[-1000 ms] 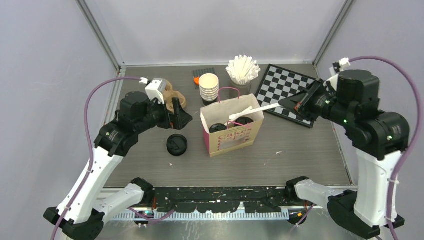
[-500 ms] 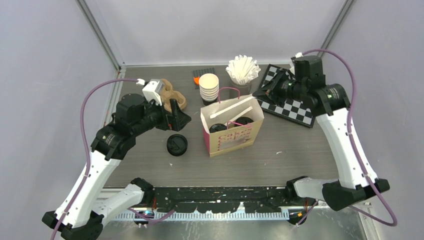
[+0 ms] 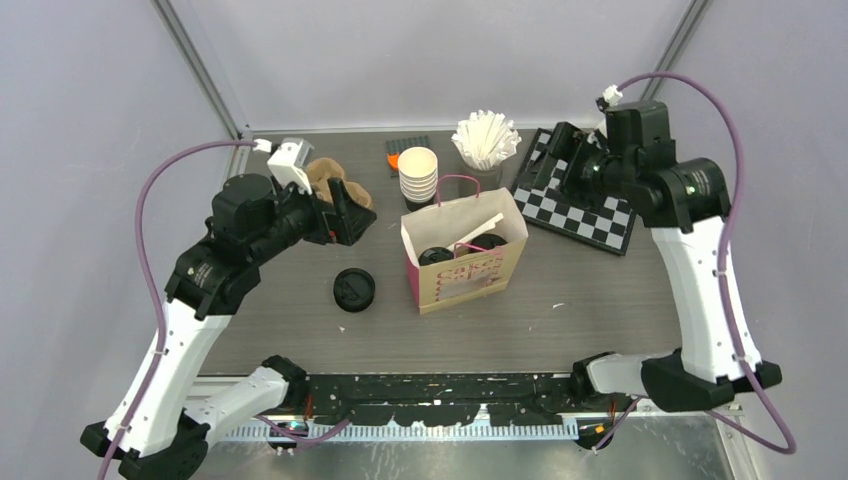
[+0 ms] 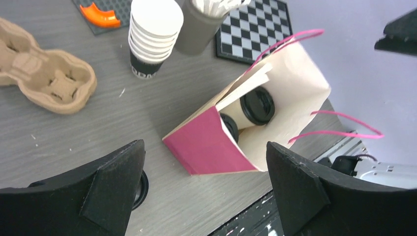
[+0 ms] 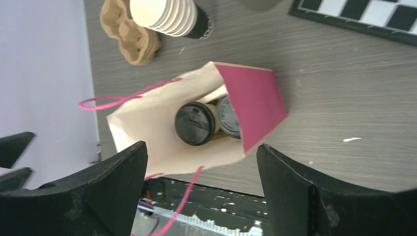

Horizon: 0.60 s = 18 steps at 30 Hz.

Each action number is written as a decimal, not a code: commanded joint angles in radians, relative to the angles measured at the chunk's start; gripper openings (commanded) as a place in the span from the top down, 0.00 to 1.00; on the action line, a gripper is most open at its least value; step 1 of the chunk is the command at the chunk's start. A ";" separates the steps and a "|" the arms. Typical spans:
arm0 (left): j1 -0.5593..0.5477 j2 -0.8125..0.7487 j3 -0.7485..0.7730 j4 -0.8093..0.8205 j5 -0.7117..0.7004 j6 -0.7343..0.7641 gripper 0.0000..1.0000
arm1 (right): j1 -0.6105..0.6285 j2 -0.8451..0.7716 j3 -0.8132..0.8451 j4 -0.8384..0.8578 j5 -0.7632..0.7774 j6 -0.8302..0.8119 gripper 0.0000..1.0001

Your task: Pack the takeout coffee

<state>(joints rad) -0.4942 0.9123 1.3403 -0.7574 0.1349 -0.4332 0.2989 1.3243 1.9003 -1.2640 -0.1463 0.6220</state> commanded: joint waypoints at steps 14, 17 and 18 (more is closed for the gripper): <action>0.006 0.020 0.113 0.076 -0.074 0.024 0.00 | -0.003 -0.303 -0.083 0.048 0.342 -0.104 0.08; 0.006 0.006 0.082 0.088 -0.075 0.020 0.00 | -0.003 -0.362 -0.144 0.097 0.358 -0.083 0.08; 0.006 0.003 0.076 0.091 -0.075 0.016 0.00 | -0.004 -0.378 -0.159 0.110 0.365 -0.072 0.08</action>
<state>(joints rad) -0.4942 0.9390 1.4437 -0.7300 0.0708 -0.4286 0.2989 0.9993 1.7912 -1.2522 0.1726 0.5179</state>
